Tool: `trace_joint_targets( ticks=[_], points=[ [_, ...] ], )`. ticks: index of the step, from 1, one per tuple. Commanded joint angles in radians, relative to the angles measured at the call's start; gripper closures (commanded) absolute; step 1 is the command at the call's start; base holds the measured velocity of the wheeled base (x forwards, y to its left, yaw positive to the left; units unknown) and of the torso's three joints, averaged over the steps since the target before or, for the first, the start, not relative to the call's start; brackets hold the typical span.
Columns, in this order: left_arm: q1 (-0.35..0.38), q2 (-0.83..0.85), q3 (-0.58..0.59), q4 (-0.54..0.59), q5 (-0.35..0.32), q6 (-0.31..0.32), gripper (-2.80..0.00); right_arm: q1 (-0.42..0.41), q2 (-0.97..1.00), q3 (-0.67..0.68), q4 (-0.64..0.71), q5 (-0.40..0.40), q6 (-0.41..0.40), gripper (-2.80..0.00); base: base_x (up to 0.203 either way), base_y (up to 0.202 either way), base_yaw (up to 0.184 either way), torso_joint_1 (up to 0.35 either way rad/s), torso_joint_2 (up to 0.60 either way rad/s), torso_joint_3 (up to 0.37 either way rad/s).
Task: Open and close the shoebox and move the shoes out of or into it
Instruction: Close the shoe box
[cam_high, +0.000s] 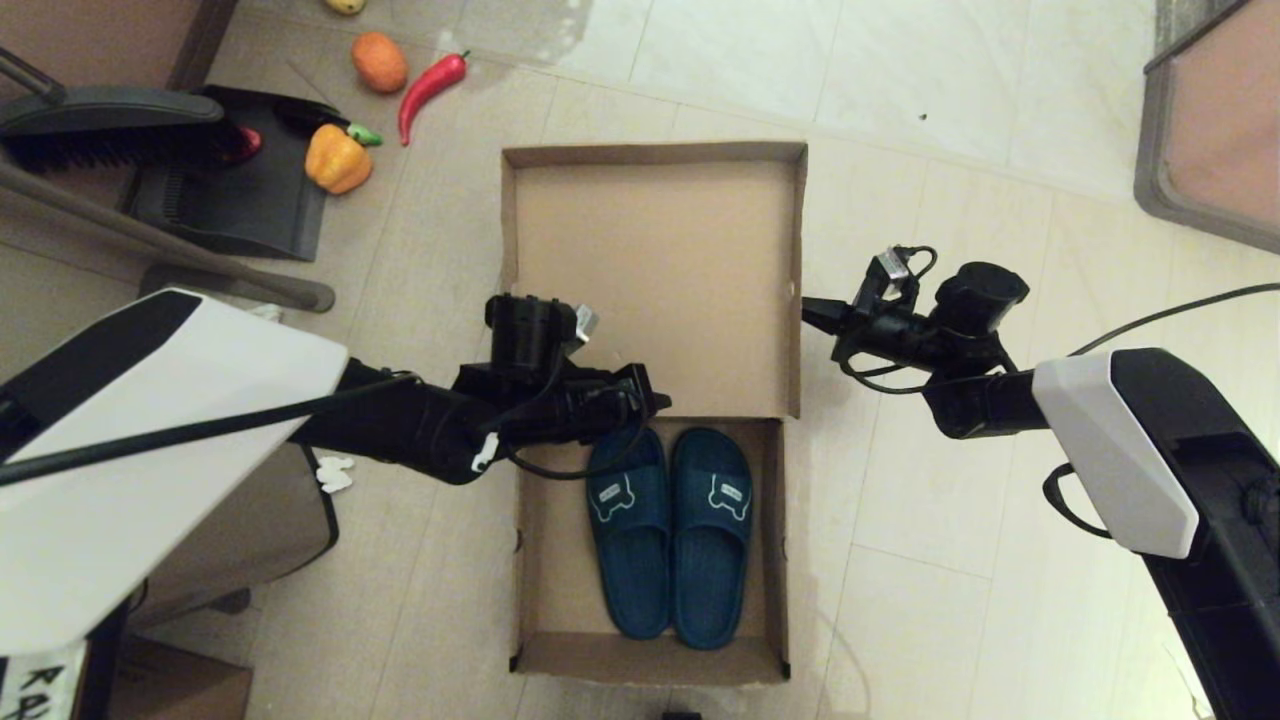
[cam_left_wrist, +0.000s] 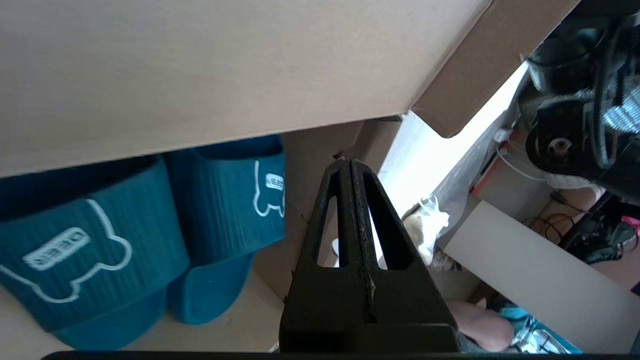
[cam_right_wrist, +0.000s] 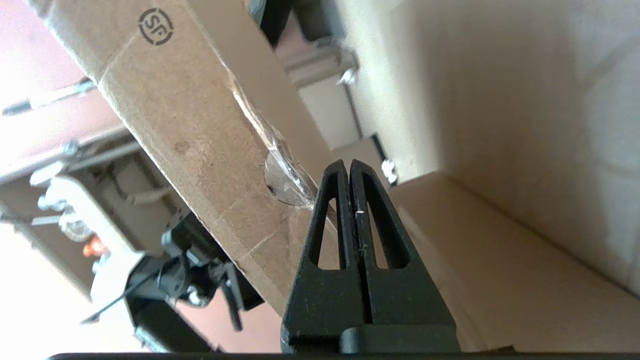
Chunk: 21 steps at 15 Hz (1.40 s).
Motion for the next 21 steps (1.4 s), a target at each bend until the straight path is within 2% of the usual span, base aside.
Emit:
trace_joint_targets(
  ticks=[1, 13, 21],
  points=[
    [-0.008, 0.002, 0.000, -0.003, -0.002, -0.004, 0.00, 0.002, -0.011, 0.000, -0.006, 0.025, 0.007, 0.00, 0.000, 0.000, 0.000, 0.000, 0.00, 0.000],
    [-0.061, -0.012, 0.008, -0.023, 0.016, -0.001, 0.00, 0.077, -0.057, 0.001, -0.006, 0.030, 0.009, 0.00, 0.000, 0.000, 0.000, 0.000, 0.00, 0.000],
    [-0.091, -0.140, 0.015, -0.018, 0.037, 0.002, 0.00, 0.087, -0.086, 0.016, -0.006, 0.044, 0.009, 0.00, 0.000, 0.000, 0.000, 0.000, 0.00, 0.000]
  ],
)
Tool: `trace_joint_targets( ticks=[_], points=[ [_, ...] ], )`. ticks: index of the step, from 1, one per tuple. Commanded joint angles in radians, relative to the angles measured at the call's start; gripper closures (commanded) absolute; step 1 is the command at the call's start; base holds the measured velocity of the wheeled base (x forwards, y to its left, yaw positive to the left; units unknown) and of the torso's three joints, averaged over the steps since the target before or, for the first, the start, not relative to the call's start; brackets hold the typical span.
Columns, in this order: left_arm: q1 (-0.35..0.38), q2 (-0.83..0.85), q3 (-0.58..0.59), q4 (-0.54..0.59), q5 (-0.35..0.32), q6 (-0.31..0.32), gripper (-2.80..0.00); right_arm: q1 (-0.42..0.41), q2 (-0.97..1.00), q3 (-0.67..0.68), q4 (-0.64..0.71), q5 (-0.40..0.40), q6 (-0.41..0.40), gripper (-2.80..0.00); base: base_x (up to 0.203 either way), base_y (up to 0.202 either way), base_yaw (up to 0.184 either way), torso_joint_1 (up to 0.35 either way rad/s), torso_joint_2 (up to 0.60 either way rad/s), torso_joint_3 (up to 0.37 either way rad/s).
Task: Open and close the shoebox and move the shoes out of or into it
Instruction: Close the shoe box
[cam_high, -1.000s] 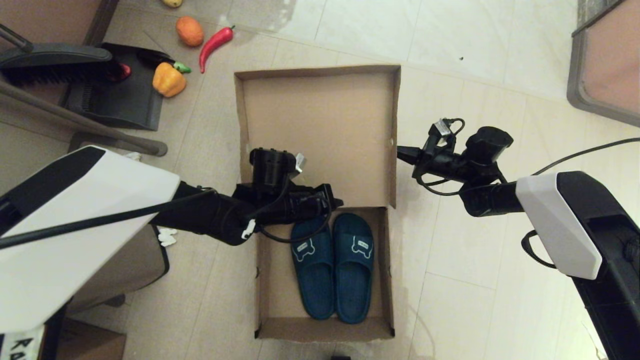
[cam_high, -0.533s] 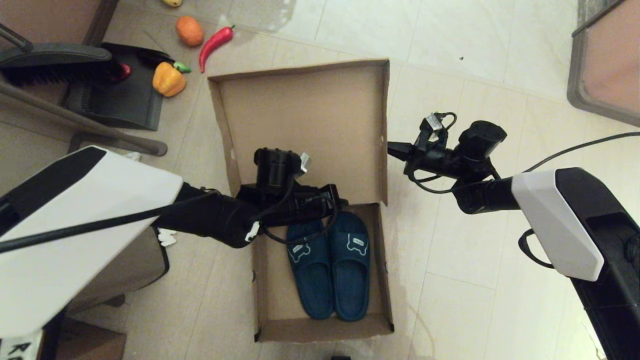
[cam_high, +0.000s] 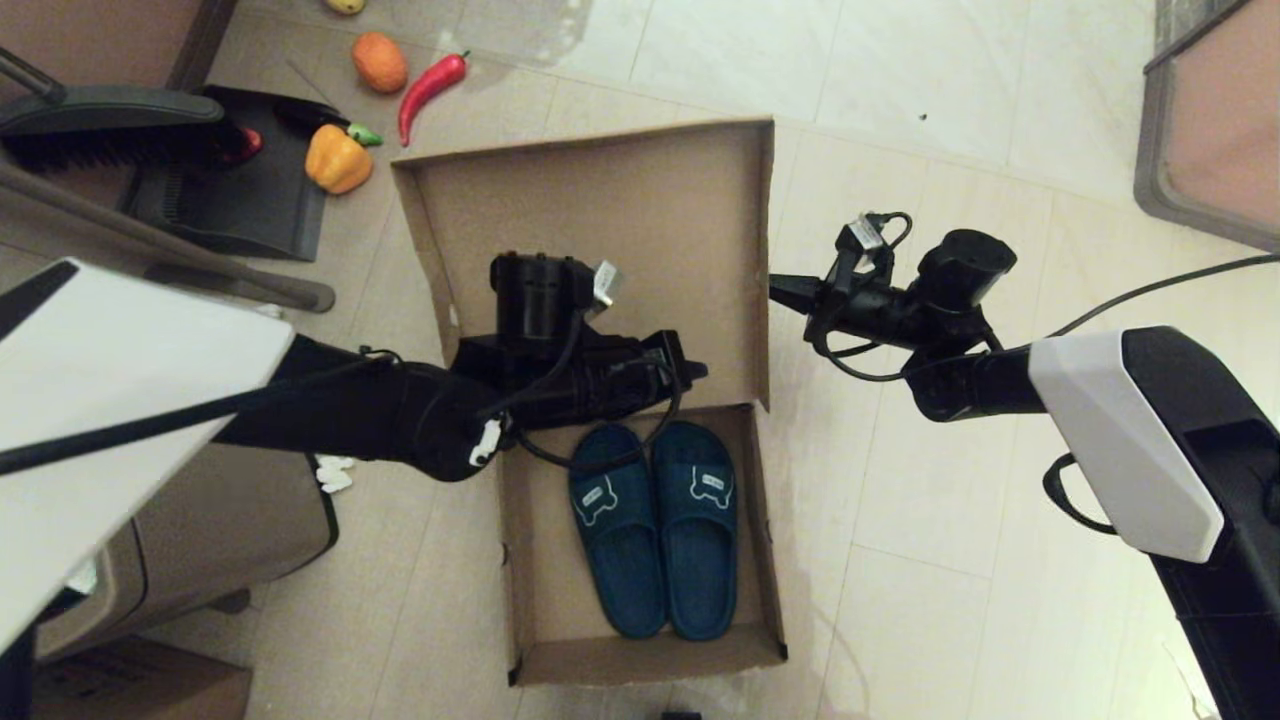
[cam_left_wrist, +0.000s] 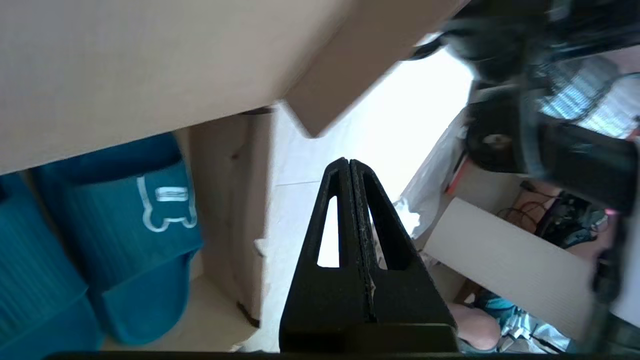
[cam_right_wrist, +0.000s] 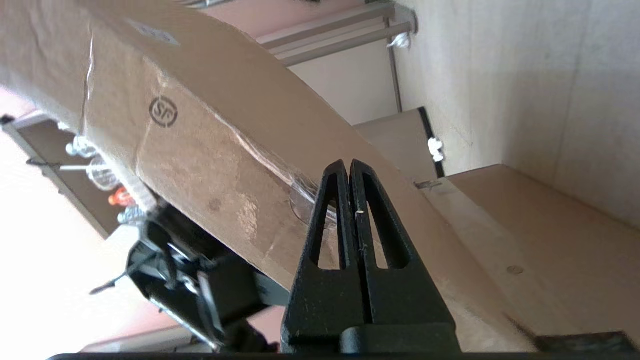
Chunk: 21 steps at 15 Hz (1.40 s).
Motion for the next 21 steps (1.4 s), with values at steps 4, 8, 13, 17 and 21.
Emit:
trace_joint_targets(
  ticks=[4, 8, 13, 17, 21],
  points=[
    [-0.006, -0.105, -0.042, 0.024, 0.000, 0.004, 0.00, 0.023, -0.011, 0.001, -0.004, 0.009, 0.007, 0.00, 0.000, 0.000, 0.000, 0.000, 0.00, 0.000],
    [-0.008, -0.251, -0.076, 0.117, 0.018, 0.005, 0.00, 0.047, -0.011, 0.001, -0.004, 0.009, 0.008, 0.00, 0.000, 0.000, 0.000, 0.000, 0.00, 0.000],
    [-0.036, -0.444, -0.077, 0.234, 0.005, 0.012, 0.00, 0.070, -0.009, 0.001, -0.003, 0.009, 0.009, 0.00, 0.000, 0.000, 0.000, 0.000, 0.00, 0.000],
    [-0.022, -0.493, -0.135, 0.294, 0.001, 0.081, 0.00, 0.076, -0.013, 0.003, -0.003, 0.007, 0.010, 0.00, 0.000, 0.000, 0.000, 0.000, 0.00, 0.000],
    [0.171, -0.429, -0.236, 0.288, 0.038, 0.201, 0.00, 0.079, -0.031, 0.021, -0.004, 0.007, 0.010, 0.00, 0.000, 0.000, 0.000, 0.000, 0.00, 0.000]
  ],
)
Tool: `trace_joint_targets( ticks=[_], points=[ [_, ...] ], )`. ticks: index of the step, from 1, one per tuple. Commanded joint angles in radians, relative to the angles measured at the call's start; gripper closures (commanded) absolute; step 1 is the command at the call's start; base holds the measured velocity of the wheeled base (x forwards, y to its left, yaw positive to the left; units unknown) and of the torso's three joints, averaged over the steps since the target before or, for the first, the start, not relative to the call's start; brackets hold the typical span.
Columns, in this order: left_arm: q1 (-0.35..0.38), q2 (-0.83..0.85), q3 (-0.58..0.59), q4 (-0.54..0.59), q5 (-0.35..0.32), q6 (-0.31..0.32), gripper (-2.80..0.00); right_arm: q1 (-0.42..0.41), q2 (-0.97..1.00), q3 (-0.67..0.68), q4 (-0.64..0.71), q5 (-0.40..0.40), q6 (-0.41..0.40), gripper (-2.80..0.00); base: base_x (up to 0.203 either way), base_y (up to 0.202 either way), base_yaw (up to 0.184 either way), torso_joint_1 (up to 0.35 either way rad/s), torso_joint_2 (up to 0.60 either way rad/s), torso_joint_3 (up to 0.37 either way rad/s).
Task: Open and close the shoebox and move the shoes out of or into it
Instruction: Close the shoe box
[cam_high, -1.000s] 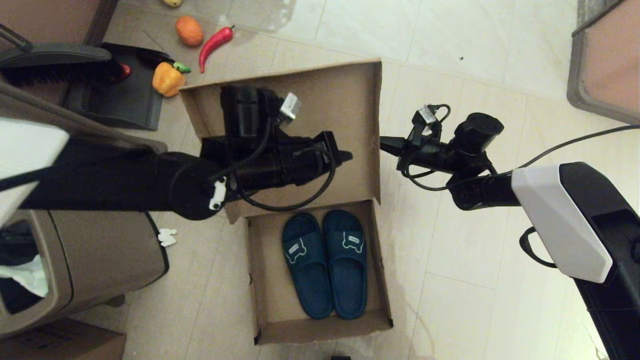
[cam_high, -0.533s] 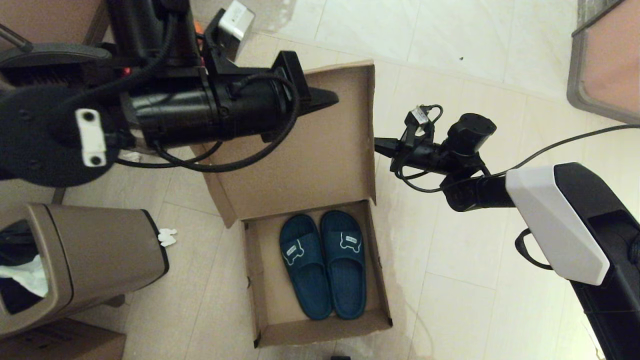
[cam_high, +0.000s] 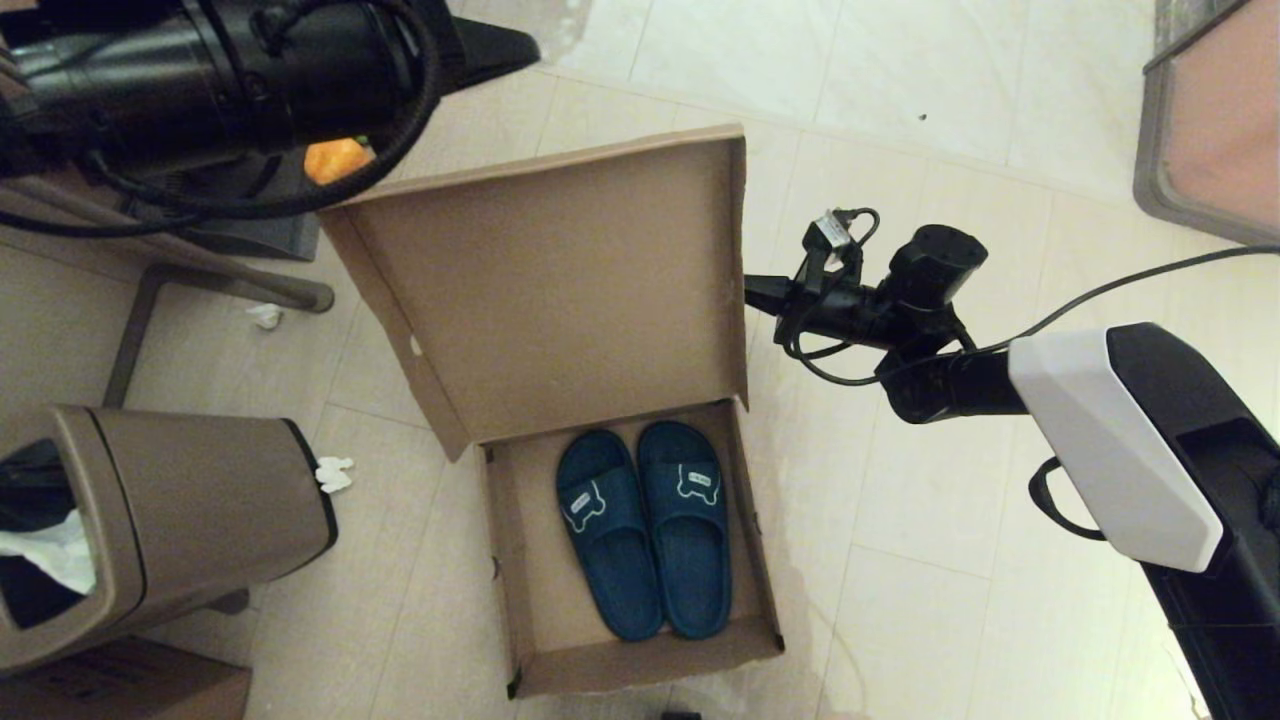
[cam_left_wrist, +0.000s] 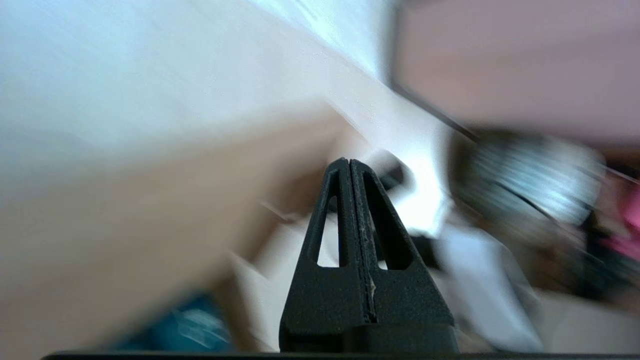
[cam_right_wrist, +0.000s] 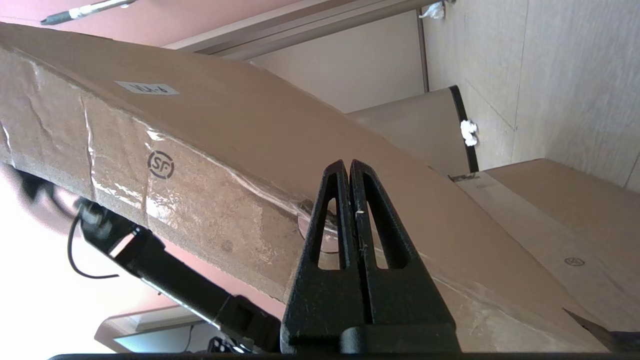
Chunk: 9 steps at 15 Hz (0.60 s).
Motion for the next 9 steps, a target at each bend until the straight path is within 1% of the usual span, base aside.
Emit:
trace_joint_targets(
  ticks=[1, 3, 4, 5, 7, 8, 9],
  points=[
    [0.093, 0.047, -0.065, -0.002, 0.000, 0.006, 0.00, 0.002, -0.009, 0.008, -0.007, 0.005, 0.007, 0.00, 0.000, 0.000, 0.000, 0.000, 0.00, 0.000],
    [0.238, 0.099, -0.145, 0.005, -0.012, 0.009, 0.00, 0.001, -0.015, 0.015, -0.008, 0.004, 0.007, 0.00, 0.000, 0.000, 0.000, 0.000, 0.00, 0.000],
    [0.322, 0.117, -0.175, 0.019, -0.042, 0.008, 0.00, 0.001, -0.017, 0.019, -0.008, 0.004, 0.007, 0.00, 0.000, 0.000, 0.000, 0.000, 0.00, 0.000],
    [0.400, 0.128, -0.189, 0.044, -0.097, 0.004, 0.00, 0.001, -0.019, 0.028, -0.009, 0.004, 0.006, 0.00, 0.000, 0.000, 0.000, 0.000, 0.00, 0.000],
    [0.515, 0.150, -0.190, 0.097, -0.241, -0.028, 0.00, 0.003, -0.027, 0.040, -0.016, 0.004, 0.006, 0.00, 0.000, 0.000, 0.000, 0.000, 0.00, 0.000],
    [0.548, 0.176, -0.178, 0.107, -0.288, -0.054, 0.00, 0.003, -0.027, 0.043, -0.016, 0.004, 0.004, 0.00, 0.000, 0.000, 0.000, 0.000, 0.00, 0.000],
    [0.566, 0.196, -0.157, 0.112, -0.312, -0.093, 0.00, 0.004, -0.027, 0.048, -0.016, 0.004, 0.006, 0.00, 0.000, 0.000, 0.000, 0.000, 0.00, 0.000]
  ],
)
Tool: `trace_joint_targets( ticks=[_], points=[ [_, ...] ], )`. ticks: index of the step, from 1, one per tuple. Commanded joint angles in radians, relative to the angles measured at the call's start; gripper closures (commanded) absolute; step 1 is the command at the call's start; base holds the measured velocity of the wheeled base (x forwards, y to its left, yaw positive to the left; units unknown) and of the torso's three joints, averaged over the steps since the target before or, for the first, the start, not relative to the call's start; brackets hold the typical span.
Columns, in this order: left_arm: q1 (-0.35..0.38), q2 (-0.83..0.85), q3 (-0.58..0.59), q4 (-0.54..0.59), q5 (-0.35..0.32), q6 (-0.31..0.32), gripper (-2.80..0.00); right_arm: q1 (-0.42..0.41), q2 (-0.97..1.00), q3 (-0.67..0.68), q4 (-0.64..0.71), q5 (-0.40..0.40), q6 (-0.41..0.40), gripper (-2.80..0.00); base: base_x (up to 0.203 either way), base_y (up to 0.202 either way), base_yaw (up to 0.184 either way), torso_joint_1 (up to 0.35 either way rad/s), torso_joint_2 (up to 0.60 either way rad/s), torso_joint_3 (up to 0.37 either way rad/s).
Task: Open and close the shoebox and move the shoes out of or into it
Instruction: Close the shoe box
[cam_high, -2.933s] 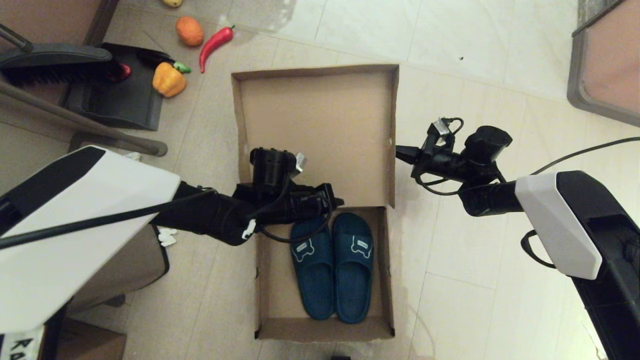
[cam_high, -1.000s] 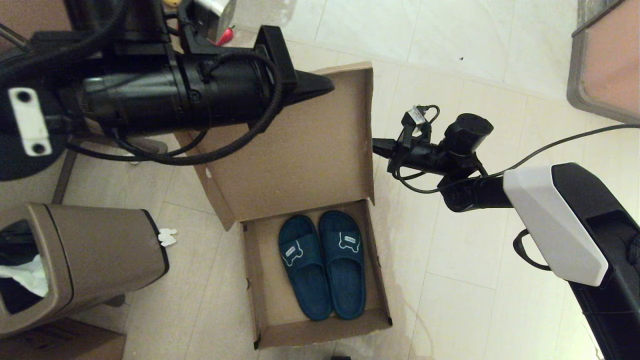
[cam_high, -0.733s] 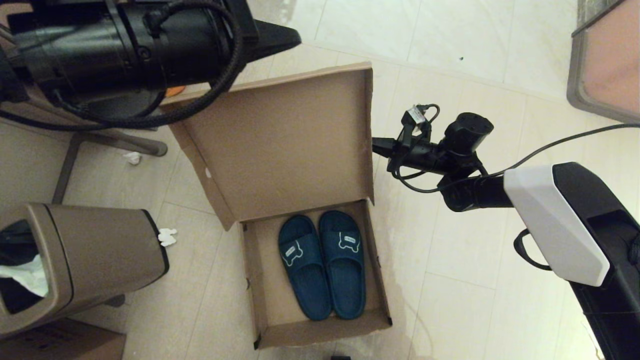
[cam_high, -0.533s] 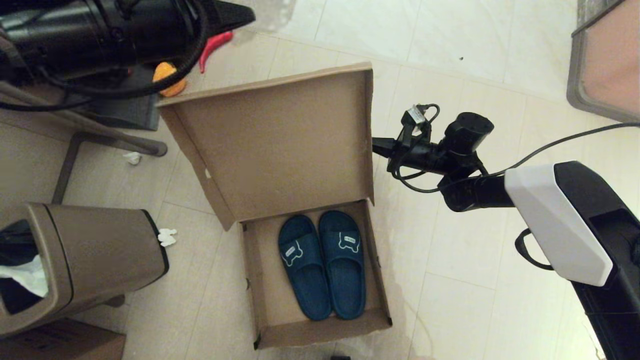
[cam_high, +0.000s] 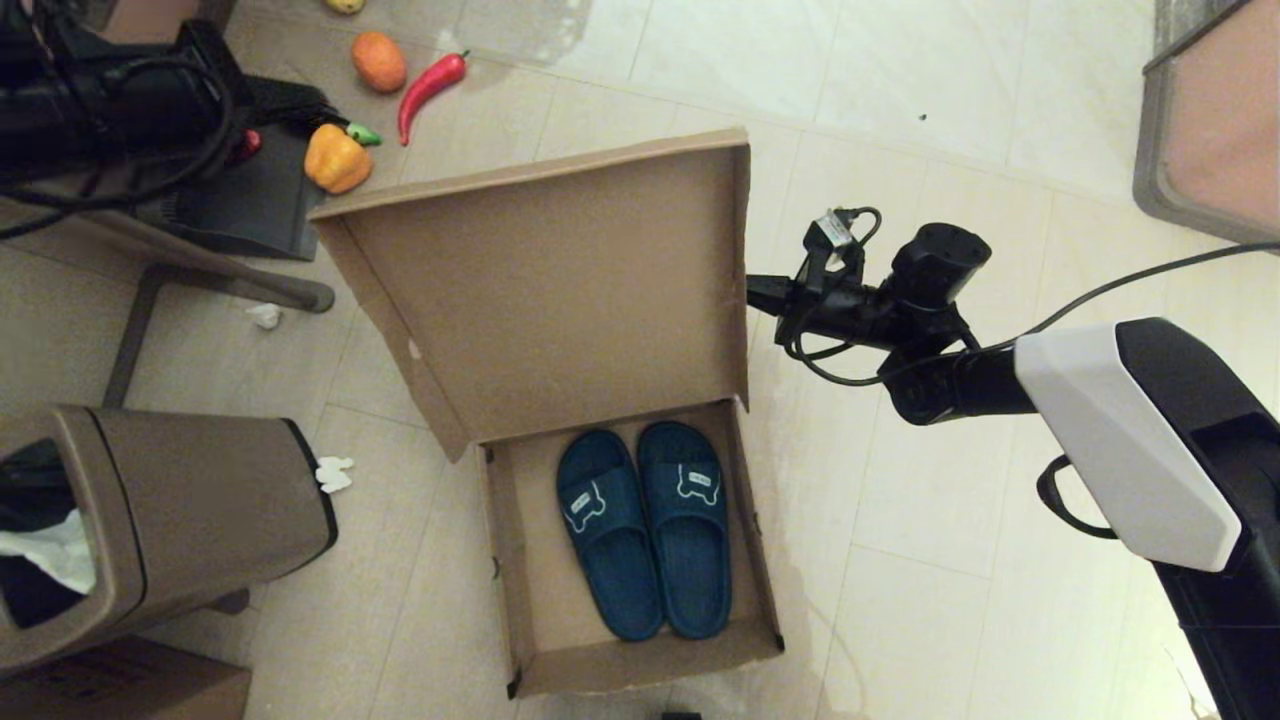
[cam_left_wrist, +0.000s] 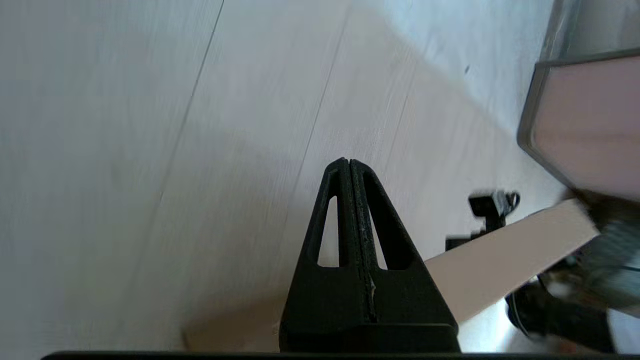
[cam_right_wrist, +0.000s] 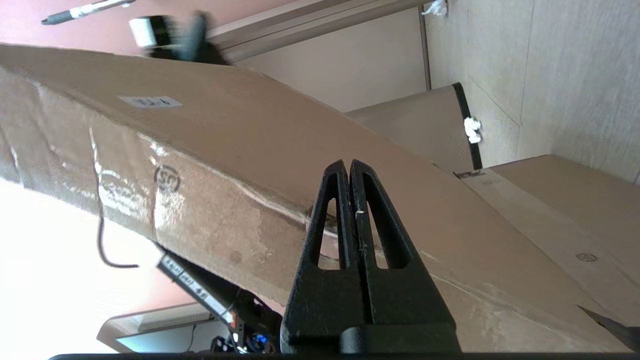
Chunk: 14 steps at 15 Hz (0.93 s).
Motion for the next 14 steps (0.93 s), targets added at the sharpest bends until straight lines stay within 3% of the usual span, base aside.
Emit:
trace_joint_targets(
  ticks=[1, 4, 10, 14],
  points=[
    [0.035, 0.049, 0.042, -0.002, -0.027, -0.085, 0.00, 0.002, -0.004, 0.010, -0.007, 0.006, 0.007, 0.00, 0.000, 0.000, 0.000, 0.000, 0.00, 0.000],
    [0.073, 0.122, 0.075, -0.007, -0.122, -0.314, 0.00, 0.002, -0.005, 0.038, -0.029, 0.004, 0.006, 0.00, 0.000, 0.000, 0.000, 0.000, 0.00, 0.000],
    [0.065, 0.197, 0.076, -0.014, -0.166, -0.356, 0.00, 0.002, -0.005, 0.041, -0.029, 0.007, 0.007, 0.00, 0.000, 0.000, 0.000, 0.000, 0.00, 0.000],
    [0.034, 0.223, 0.039, -0.087, -0.190, -0.539, 0.00, 0.001, -0.014, 0.046, -0.029, 0.006, 0.007, 0.00, 0.000, 0.000, 0.000, 0.000, 0.00, 0.000]
  ],
)
